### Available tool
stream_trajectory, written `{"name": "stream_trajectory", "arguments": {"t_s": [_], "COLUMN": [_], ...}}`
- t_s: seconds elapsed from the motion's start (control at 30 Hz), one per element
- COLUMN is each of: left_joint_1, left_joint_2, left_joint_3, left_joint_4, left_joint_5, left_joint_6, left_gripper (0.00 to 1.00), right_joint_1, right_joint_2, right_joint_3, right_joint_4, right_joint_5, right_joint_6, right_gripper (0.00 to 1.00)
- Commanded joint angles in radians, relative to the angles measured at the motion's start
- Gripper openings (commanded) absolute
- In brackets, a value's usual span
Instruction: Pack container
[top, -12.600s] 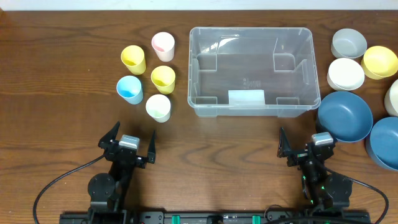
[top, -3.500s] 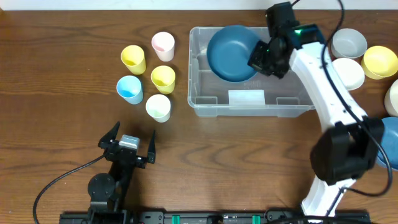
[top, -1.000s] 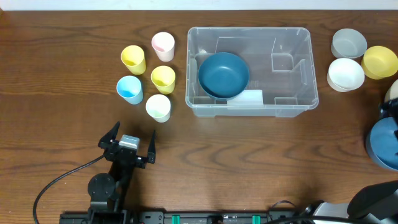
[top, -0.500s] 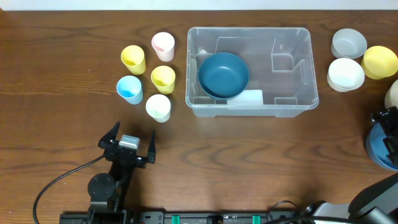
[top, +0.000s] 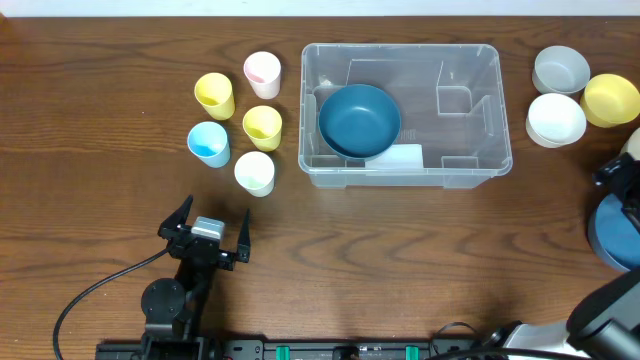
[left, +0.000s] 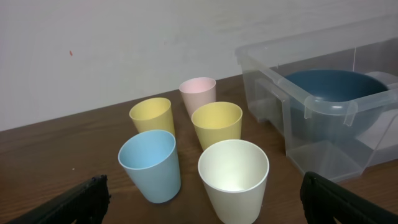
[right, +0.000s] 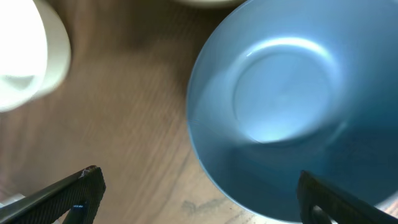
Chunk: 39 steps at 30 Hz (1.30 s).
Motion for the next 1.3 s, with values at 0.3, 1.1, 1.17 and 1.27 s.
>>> {"name": "stream_trajectory", "arguments": {"t_s": [0.3, 1.1, 1.17, 1.27], "left_joint_1": [0.005, 0.005, 0.005, 0.005], "left_joint_2": [-0.005, -0.005, -0.005, -0.005], "left_joint_3": [-0.019, -0.019, -0.019, -0.019], "left_joint_4": [-0.032, -0.032, -0.032, -0.032], "left_joint_5": [0.006, 0.006, 0.006, 0.006], "left_joint_6": [0.010, 0.010, 0.010, 0.010], "left_gripper": [0.98, 0.98, 0.98, 0.98], "right_joint_1": [0.020, 0.021, 0.021, 0.021], "right_joint_2": [0.190, 0.264, 0.264, 0.264], "right_joint_3": [-0.003, 0.075, 0.138, 0.300], "right_joint_4": [-0.001, -0.080, -0.143, -0.286], "right_joint_5": [0.145, 0.150, 0.149, 0.149], "right_joint_6": [-0.086, -0.033, -0.033, -0.003], "right_gripper": [0.98, 0.01, 0.01, 0.01]}}
